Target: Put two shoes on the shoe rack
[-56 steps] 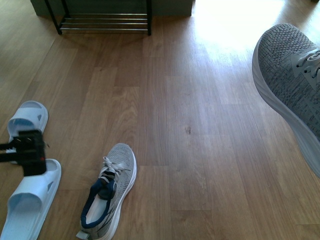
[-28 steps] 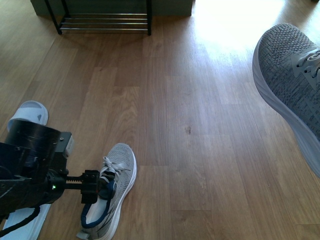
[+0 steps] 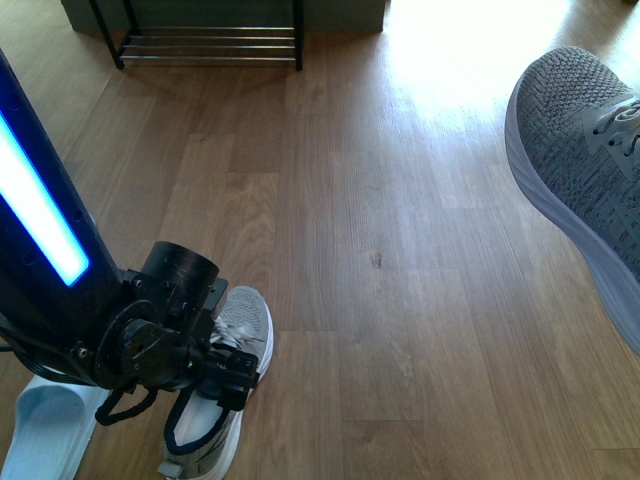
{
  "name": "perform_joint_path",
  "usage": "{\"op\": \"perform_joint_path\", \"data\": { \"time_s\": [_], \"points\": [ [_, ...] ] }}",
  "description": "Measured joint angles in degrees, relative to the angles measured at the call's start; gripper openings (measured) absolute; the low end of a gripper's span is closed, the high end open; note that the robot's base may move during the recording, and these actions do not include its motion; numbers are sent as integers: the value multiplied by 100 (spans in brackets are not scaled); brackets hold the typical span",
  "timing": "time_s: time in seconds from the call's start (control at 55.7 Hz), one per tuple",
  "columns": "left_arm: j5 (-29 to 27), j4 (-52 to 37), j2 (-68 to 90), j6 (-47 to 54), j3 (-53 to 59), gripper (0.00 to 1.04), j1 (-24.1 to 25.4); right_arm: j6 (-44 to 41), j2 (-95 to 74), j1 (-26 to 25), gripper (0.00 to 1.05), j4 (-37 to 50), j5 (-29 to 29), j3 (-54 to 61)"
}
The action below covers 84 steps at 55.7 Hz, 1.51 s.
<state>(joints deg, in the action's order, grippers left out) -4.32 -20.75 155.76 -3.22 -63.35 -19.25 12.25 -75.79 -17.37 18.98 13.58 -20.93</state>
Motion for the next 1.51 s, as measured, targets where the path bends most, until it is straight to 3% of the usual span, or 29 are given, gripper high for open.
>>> {"op": "perform_joint_path", "data": {
  "time_s": [0.377, 0.431, 0.574, 0.736, 0.934, 1.131, 1.508],
  "points": [
    [-315, 546, 286, 28, -483, 95, 0, 0, 0, 0, 1, 0, -2, -2],
    [-323, 599, 286, 26, -498, 91, -11, 0, 2, 0, 1, 0, 0, 0],
    [-278, 763, 289, 72, -522, 61, -63, 0, 0, 0, 1, 0, -2, 0],
    [-321, 767, 289, 109, -514, 39, -66, 0, 0, 0, 1, 0, -2, 0],
    [-468, 638, 240, -9, -404, 1, -57, 0, 0, 0, 1, 0, 0, 0],
    [-411, 125, -149, -356, -28, 1, 85, 0, 2, 0, 1, 0, 0, 0],
    [-682, -376, -2286, -817, 1117, 1, 310, 0, 0, 0, 1, 0, -2, 0]
  ]
}}
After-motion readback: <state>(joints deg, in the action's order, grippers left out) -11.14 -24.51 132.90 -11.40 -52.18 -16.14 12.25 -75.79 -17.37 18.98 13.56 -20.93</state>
